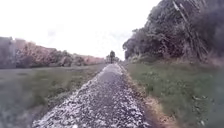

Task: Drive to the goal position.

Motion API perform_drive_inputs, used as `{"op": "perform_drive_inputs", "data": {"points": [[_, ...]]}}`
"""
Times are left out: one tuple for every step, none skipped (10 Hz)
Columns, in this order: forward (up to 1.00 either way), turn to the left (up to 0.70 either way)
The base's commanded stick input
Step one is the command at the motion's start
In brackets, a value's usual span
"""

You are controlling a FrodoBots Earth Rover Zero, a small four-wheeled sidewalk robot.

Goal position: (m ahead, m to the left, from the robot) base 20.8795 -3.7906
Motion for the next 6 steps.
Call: {"op": "perform_drive_inputs", "data": {"points": [[0.6, 0.0], [0.6, 0.0], [0.6, -0.03], [0.6, -0.09], [0.6, -0.15], [0.6, -0.13]]}}
